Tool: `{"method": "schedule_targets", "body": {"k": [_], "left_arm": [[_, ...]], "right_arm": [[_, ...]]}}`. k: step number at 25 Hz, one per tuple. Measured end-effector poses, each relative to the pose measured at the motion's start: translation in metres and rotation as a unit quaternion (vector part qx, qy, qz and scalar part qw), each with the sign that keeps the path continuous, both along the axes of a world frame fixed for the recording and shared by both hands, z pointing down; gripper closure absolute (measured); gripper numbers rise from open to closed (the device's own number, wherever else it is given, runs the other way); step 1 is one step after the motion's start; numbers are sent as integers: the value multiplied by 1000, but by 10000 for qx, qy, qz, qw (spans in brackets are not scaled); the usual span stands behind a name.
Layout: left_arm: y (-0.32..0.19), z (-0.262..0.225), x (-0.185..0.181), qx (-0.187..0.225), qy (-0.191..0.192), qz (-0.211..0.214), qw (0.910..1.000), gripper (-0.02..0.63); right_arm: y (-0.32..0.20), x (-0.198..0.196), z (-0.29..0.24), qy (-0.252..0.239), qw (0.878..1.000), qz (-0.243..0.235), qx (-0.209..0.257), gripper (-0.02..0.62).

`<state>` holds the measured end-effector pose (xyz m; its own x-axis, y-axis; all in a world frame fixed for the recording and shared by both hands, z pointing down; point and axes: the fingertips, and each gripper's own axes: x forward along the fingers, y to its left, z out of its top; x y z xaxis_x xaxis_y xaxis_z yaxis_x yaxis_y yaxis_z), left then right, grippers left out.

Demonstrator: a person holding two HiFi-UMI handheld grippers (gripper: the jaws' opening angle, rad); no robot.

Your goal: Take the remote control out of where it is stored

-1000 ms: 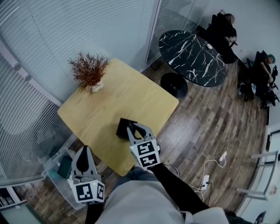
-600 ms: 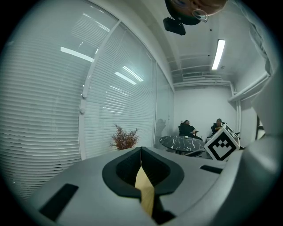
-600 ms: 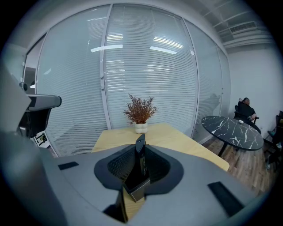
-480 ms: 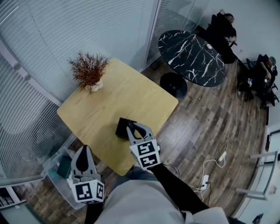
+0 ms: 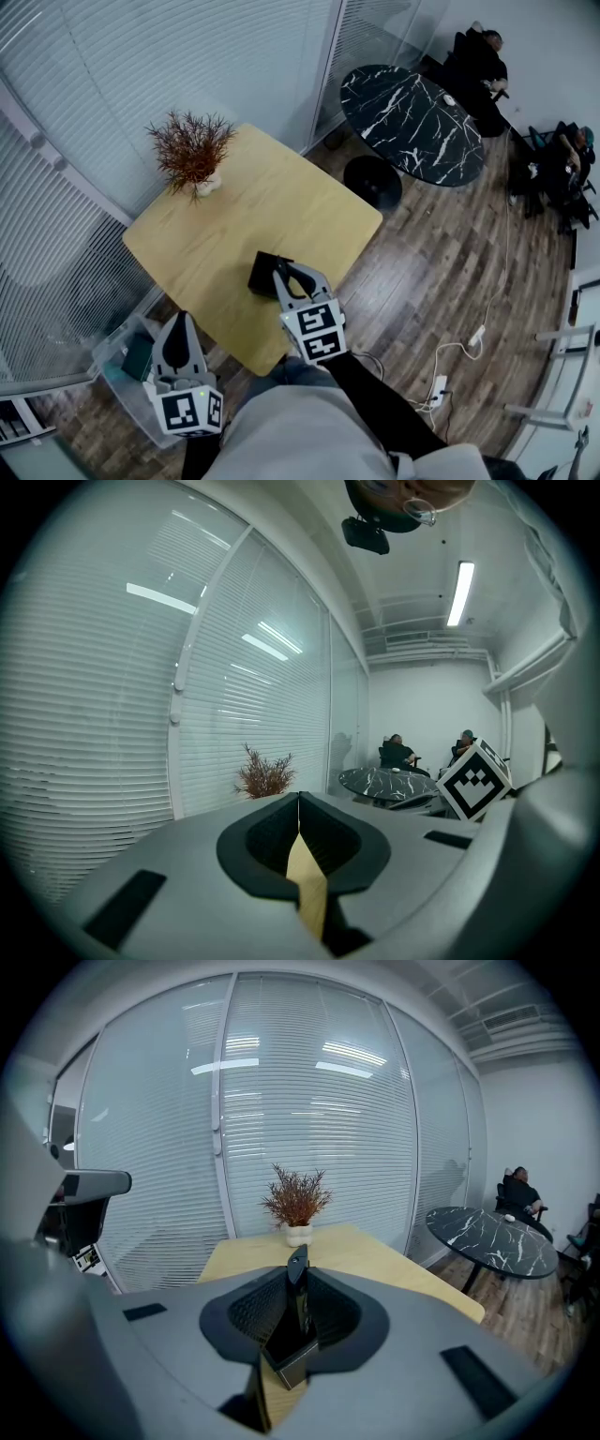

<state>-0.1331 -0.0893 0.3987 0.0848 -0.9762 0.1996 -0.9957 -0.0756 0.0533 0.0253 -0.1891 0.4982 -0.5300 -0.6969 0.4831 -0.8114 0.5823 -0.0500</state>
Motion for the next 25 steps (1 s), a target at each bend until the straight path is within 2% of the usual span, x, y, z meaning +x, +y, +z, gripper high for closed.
{"method": "schedule_targets", "body": {"k": [25], "left_arm": [[4,-2,1,25,8,-19,10000,597]], "right_arm": [[3,6,-16,-185,9997,88,162,529]]}}
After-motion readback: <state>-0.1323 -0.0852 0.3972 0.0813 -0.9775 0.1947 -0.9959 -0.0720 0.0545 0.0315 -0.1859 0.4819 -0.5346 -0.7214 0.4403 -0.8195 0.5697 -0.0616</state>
